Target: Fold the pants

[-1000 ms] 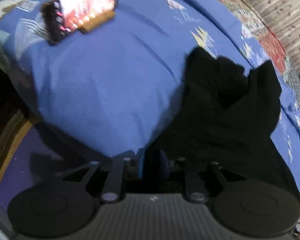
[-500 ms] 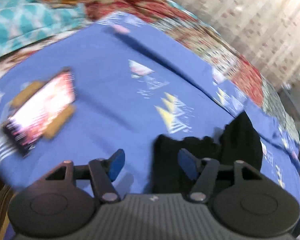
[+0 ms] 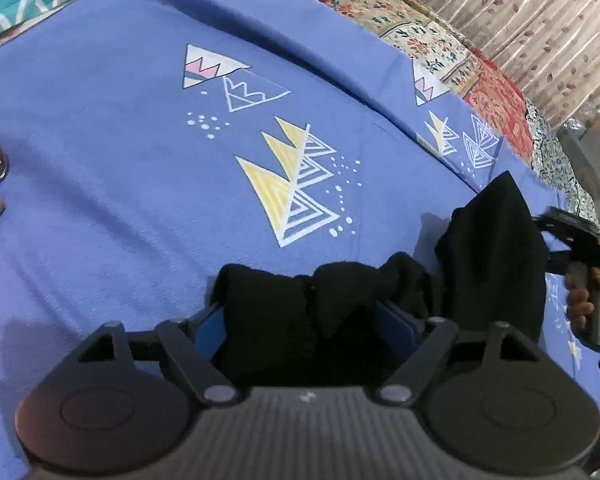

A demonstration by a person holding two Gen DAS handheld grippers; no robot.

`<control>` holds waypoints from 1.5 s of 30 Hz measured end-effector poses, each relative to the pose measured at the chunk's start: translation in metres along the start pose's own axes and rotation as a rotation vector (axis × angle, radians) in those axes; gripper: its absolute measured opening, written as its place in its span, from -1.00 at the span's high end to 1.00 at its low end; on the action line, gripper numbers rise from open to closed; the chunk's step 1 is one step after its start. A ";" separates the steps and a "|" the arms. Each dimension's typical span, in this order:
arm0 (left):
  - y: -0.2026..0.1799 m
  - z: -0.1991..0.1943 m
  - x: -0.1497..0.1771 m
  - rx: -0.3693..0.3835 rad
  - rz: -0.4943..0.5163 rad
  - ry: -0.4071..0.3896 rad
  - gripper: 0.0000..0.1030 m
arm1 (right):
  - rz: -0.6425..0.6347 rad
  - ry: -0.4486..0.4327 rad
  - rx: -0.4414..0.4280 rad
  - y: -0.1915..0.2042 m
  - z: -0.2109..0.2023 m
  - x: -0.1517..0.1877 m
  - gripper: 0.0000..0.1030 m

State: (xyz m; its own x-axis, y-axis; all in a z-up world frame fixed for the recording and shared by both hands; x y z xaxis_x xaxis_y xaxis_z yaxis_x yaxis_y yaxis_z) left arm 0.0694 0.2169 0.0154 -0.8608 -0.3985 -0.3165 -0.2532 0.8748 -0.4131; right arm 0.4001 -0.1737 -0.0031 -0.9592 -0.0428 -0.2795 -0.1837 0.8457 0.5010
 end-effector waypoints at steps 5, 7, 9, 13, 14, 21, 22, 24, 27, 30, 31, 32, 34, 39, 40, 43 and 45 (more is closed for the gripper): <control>-0.011 0.006 0.000 -0.020 0.024 0.025 0.67 | -0.226 0.077 0.009 0.045 0.011 0.031 0.69; -0.020 -0.004 -0.003 -0.045 0.055 -0.017 0.70 | -0.215 0.021 -0.017 0.046 -0.015 0.034 0.71; -0.021 -0.025 -0.006 -0.031 0.050 -0.090 0.71 | -0.166 -0.083 -0.075 0.034 -0.058 0.029 0.71; -0.008 -0.065 -0.005 0.015 -0.028 -0.202 0.71 | -0.017 -0.379 -0.115 -0.018 -0.172 0.028 0.77; -0.005 -0.069 -0.002 0.012 -0.035 -0.212 0.71 | 0.034 -0.447 -0.110 -0.039 -0.202 0.035 0.77; 0.010 -0.053 0.020 0.054 -0.108 -0.129 0.70 | 0.311 -0.526 0.064 -0.156 -0.281 0.132 0.79; 0.009 -0.049 0.021 0.064 -0.112 -0.113 0.70 | 0.352 -0.506 0.082 -0.168 -0.277 0.147 0.79; 0.003 -0.040 0.022 0.059 -0.099 -0.090 0.68 | 0.428 -0.437 0.143 -0.190 -0.265 0.175 0.61; -0.008 -0.035 0.021 0.037 -0.070 -0.081 0.67 | 0.514 -0.373 0.249 -0.209 -0.255 0.209 0.17; -0.014 -0.037 0.017 0.031 -0.058 -0.088 0.67 | 0.540 -0.432 0.304 -0.217 -0.272 0.226 0.17; -0.014 -0.038 0.015 0.029 -0.058 -0.092 0.67 | 0.537 -0.455 0.298 -0.217 -0.279 0.224 0.17; -0.014 -0.039 0.014 0.024 -0.062 -0.097 0.68 | 0.525 -0.471 0.292 -0.213 -0.283 0.218 0.16; -0.013 -0.042 0.013 0.023 -0.075 -0.113 0.71 | 0.470 -0.495 0.300 -0.204 -0.287 0.198 0.09; -0.013 -0.052 0.010 0.010 -0.099 -0.150 0.73 | 0.353 -0.522 0.346 -0.211 -0.279 0.133 -0.38; -0.014 -0.054 0.008 0.005 -0.096 -0.152 0.73 | 0.341 -0.510 0.352 -0.215 -0.272 0.118 -0.38; -0.019 -0.062 0.002 -0.011 -0.087 -0.169 0.74 | 0.325 -0.465 0.389 -0.228 -0.251 0.078 -0.43; -0.022 -0.065 -0.003 -0.017 -0.088 -0.179 0.74 | 0.338 -0.419 0.391 -0.238 -0.235 0.059 -0.45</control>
Point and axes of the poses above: each gripper's, at about its wrist camera, not at the fingertips, and z roughly the way its jaws point, y to its left, x to its underside, the point moved 1 cm from there along z, roughly the way its jaws point, and after that the axes turned 12 degrees about y, right-handed, at the moved point
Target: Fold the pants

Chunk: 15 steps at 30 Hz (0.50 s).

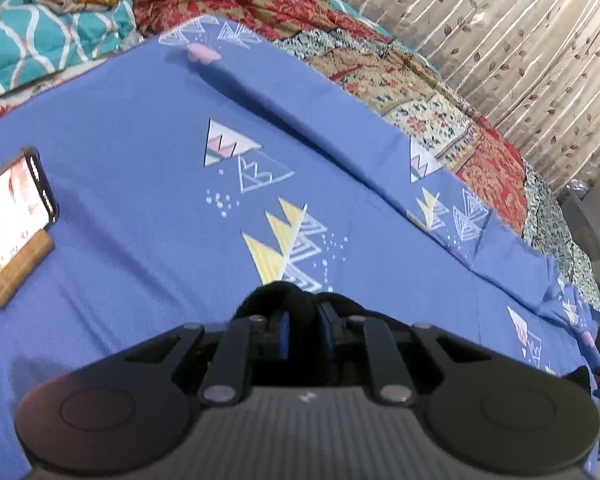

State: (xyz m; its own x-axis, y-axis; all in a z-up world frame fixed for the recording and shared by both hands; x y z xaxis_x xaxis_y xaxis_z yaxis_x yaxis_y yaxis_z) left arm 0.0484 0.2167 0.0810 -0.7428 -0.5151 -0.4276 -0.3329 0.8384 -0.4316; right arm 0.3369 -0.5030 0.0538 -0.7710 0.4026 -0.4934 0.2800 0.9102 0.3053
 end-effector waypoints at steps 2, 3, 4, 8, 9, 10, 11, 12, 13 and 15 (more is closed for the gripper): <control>-0.003 0.000 -0.005 -0.005 -0.004 -0.005 0.74 | 0.007 0.077 0.003 0.001 0.024 0.001 -0.08; -0.003 0.000 -0.007 -0.006 -0.008 -0.008 0.74 | -0.014 0.101 0.029 0.003 0.030 0.004 0.76; -0.003 0.001 -0.008 -0.006 -0.015 -0.011 0.74 | -0.037 0.100 0.070 0.007 0.029 0.007 0.81; 0.011 -0.004 -0.019 0.038 -0.092 -0.048 0.75 | 0.134 -0.172 -0.107 -0.006 -0.032 0.009 0.84; 0.016 -0.005 -0.024 0.054 -0.117 -0.058 0.75 | 0.163 -0.245 -0.131 -0.011 -0.051 0.009 0.84; 0.020 -0.005 -0.030 0.067 -0.135 -0.068 0.75 | 0.166 -0.296 -0.140 -0.013 -0.064 0.006 0.84; 0.022 -0.003 -0.037 0.080 -0.153 -0.080 0.75 | 0.154 -0.343 -0.142 -0.012 -0.076 0.002 0.84; 0.023 -0.001 -0.044 0.091 -0.166 -0.093 0.75 | 0.138 -0.367 -0.143 -0.008 -0.082 -0.003 0.83; 0.022 0.002 -0.051 0.098 -0.173 -0.107 0.75 | 0.118 -0.374 -0.149 -0.002 -0.084 -0.010 0.83; 0.015 0.016 -0.066 0.094 -0.165 -0.133 0.75 | 0.085 -0.359 -0.123 0.014 -0.074 -0.022 0.83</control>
Point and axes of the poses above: each gripper's, at about its wrist camera, not at the fingertips, and z roughly the way its jaws point, y to its left, x to its underside, the point moved 1 cm from there along z, roughly the way its jaws point, and after that the axes turned 12 degrees about y, right-handed, at the moved point
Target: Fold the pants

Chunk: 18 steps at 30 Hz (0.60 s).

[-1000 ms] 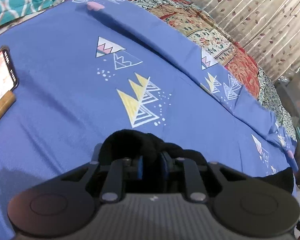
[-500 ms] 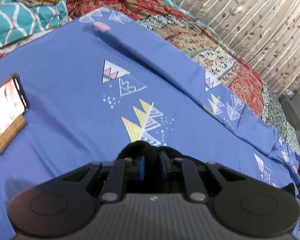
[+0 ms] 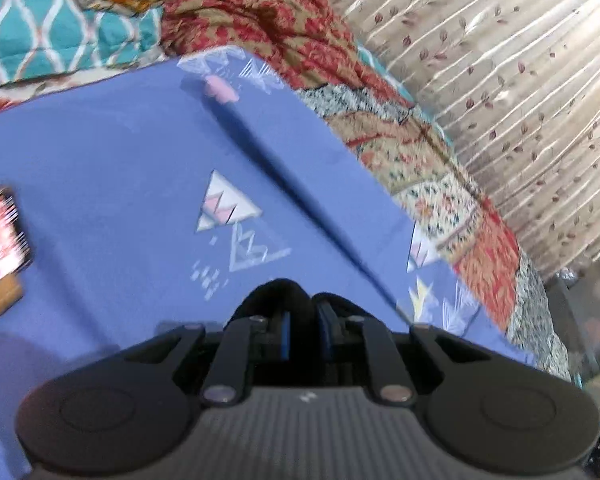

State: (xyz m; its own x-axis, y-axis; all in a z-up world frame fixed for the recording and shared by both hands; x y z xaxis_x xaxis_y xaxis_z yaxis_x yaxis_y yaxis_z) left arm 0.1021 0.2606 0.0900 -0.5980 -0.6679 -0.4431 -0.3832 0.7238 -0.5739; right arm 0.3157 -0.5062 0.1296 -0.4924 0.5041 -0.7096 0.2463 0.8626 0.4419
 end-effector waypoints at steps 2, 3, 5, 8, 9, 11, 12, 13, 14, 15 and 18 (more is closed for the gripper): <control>-0.008 0.028 -0.007 -0.039 0.022 0.007 0.75 | -0.012 0.033 0.043 0.014 0.028 0.001 0.82; -0.010 0.044 -0.008 -0.069 0.034 0.023 0.75 | -0.022 0.065 0.075 0.020 0.047 0.006 0.73; -0.009 0.074 -0.006 -0.153 0.045 0.070 0.75 | -0.044 0.192 0.156 0.023 0.085 0.019 0.51; 0.000 0.089 0.004 -0.184 0.041 0.093 0.75 | 0.041 0.206 0.175 0.006 0.096 0.030 0.42; 0.003 0.086 0.006 -0.173 0.049 0.085 0.75 | 0.071 0.197 0.154 0.000 0.095 0.030 0.37; 0.008 0.079 0.009 -0.155 0.051 0.078 0.74 | 0.105 0.201 0.150 -0.013 0.090 0.023 0.35; 0.009 0.075 0.011 -0.144 0.050 0.076 0.75 | 0.107 0.200 0.165 -0.010 0.091 0.019 0.34; 0.009 0.071 0.012 -0.134 0.054 0.072 0.75 | 0.103 0.195 0.171 -0.008 0.088 0.014 0.34; 0.007 0.066 0.014 -0.126 0.062 0.062 0.75 | 0.096 0.192 0.160 -0.003 0.089 0.009 0.32; 0.005 0.062 0.015 -0.119 0.070 0.052 0.75 | 0.088 0.196 0.141 0.007 0.096 0.007 0.19; 0.000 0.046 0.019 -0.084 0.083 0.005 0.75 | 0.046 0.262 0.095 0.030 0.118 0.002 -0.21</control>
Point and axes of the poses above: each gripper's, at about its wrist camera, not at the fingertips, and z roughly the way its jaws point, y to its left, x to its underside, the point moved 1 cm from there along z, roughly the way its jaws point, and after that the axes turned 12 degrees about y, right-handed, at the moved point
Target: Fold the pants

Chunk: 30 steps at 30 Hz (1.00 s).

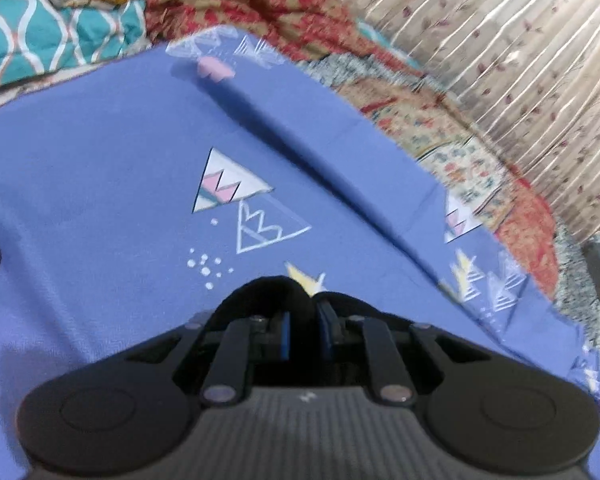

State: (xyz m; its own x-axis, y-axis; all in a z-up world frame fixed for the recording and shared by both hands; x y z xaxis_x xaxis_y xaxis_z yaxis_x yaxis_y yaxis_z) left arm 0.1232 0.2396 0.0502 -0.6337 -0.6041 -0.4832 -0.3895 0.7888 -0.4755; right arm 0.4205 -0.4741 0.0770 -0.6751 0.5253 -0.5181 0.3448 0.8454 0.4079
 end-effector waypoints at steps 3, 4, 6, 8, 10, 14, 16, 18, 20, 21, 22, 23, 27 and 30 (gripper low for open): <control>0.000 -0.027 0.008 0.096 -0.015 -0.106 0.75 | -0.014 0.087 0.041 0.024 0.036 -0.005 -0.21; 0.001 -0.036 0.011 0.126 -0.013 -0.142 0.75 | 0.007 0.109 0.050 0.028 0.046 -0.006 -0.21; 0.003 -0.053 0.017 0.171 -0.003 -0.191 0.75 | 0.058 0.151 0.066 0.034 0.070 -0.005 -0.23; 0.005 -0.064 0.020 0.186 0.004 -0.210 0.75 | 0.064 0.206 0.151 0.038 0.096 -0.003 -0.26; 0.006 -0.067 0.019 0.185 0.005 -0.204 0.75 | 0.031 0.255 0.244 0.039 0.114 0.007 -0.19; 0.008 -0.065 0.019 0.178 0.011 -0.181 0.75 | 0.002 0.195 0.231 0.032 0.107 0.014 0.80; 0.009 -0.064 0.020 0.182 0.008 -0.169 0.75 | 0.068 0.153 0.153 0.019 0.090 0.010 0.81; 0.009 -0.067 0.022 0.193 -0.001 -0.167 0.75 | 0.153 0.089 0.041 0.002 0.060 0.003 0.81; 0.010 -0.073 0.024 0.205 -0.006 -0.164 0.75 | 0.257 0.052 -0.084 -0.019 0.028 0.000 0.82; 0.011 -0.077 0.025 0.216 -0.008 -0.160 0.75 | 0.306 0.043 -0.150 -0.030 0.011 0.000 0.82; 0.012 -0.082 0.027 0.227 -0.007 -0.157 0.75 | 0.349 0.036 -0.209 -0.043 -0.008 0.001 0.83; 0.013 -0.087 0.030 0.239 -0.001 -0.155 0.75 | 0.381 0.026 -0.263 -0.058 -0.029 0.004 0.83; 0.024 -0.115 0.052 0.273 0.003 -0.142 0.75 | 0.421 -0.028 -0.388 -0.116 -0.113 0.030 0.92; 0.038 -0.133 0.074 0.303 -0.007 -0.116 0.74 | 0.435 -0.062 -0.420 -0.164 -0.173 0.075 0.92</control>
State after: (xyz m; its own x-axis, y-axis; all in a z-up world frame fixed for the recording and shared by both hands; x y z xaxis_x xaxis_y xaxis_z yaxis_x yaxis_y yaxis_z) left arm -0.0270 0.2399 0.0939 -0.5442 -0.6322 -0.5516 -0.1657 0.7255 -0.6680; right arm 0.2010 -0.5900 0.1014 -0.4866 0.8294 -0.2745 0.2851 0.4477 0.8475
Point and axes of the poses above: each gripper's, at about its wrist camera, not at the fingertips, and z roughly the way its jaws point, y to its left, x to its underside, the point moved 1 cm from there along z, roughly the way its jaws point, and after that the axes turned 12 degrees about y, right-handed, at the moved point
